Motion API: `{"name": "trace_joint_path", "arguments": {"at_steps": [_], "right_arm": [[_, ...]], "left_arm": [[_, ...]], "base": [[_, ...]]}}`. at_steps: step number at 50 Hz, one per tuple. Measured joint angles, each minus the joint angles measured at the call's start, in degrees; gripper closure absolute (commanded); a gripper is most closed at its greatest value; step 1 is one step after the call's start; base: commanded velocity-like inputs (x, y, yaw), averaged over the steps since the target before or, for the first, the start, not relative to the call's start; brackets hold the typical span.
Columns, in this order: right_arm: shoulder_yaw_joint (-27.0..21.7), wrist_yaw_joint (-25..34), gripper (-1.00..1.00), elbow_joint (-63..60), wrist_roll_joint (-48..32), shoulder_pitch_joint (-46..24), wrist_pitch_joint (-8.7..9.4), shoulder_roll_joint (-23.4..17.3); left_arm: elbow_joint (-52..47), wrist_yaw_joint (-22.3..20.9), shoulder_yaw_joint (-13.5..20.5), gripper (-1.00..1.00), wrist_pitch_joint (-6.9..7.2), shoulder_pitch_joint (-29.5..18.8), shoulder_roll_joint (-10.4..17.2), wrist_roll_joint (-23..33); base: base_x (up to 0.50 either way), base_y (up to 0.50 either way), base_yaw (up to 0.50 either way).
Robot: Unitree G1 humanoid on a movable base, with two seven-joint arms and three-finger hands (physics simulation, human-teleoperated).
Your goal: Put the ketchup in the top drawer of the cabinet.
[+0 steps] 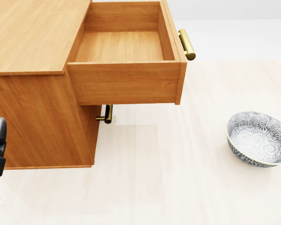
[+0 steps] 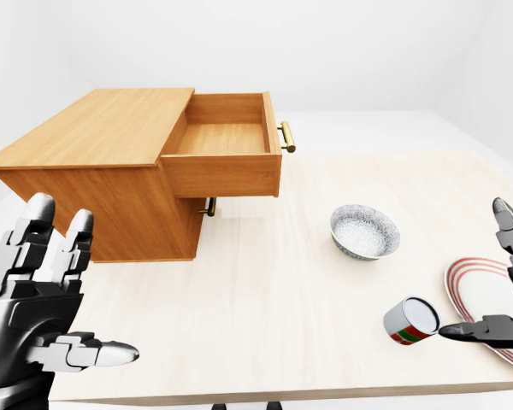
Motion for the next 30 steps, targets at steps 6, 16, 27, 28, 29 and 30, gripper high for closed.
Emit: {"name": "trace_joint_path", "arguments": {"at_steps": [6,16,27,28,29,30], "right_arm": [[0.12,0.00,-1.00,1.79,0.18,0.49,0.00,0.35],[0.57,0.00,-1.00,5.45,0.62,1.30,0.00,0.90],[1.60,0.00,-1.00,9.79,1.52,2.18,0.00,1.54],[1.65,0.00,-1.00,10.10,1.59,2.25,0.00,1.55],[1.70,0.00,-1.00,10.38,1.65,2.32,0.00,1.56],[1.74,0.00,-1.00,10.65,1.71,2.38,0.00,1.56]], "left_arm": [[0.04,-0.01,-0.11,-1.00,0.00,0.09,-0.03,0.09],[0.27,0.07,-0.29,-1.00,0.00,0.10,0.04,0.23],[0.36,0.05,-0.42,-1.00,0.00,0.31,0.01,0.29],[0.39,0.07,-0.43,-1.00,0.00,0.29,0.02,0.31],[0.39,0.10,-0.44,-1.00,0.00,0.26,0.03,0.33],[0.39,0.13,-0.46,-1.00,0.00,0.24,0.03,0.36]], "base": [[0.00,0.00,0.00],[0.00,0.00,0.00],[0.00,0.00,0.00],[0.00,0.00,0.00],[0.00,0.00,0.00],[0.00,0.00,0.00]]}}
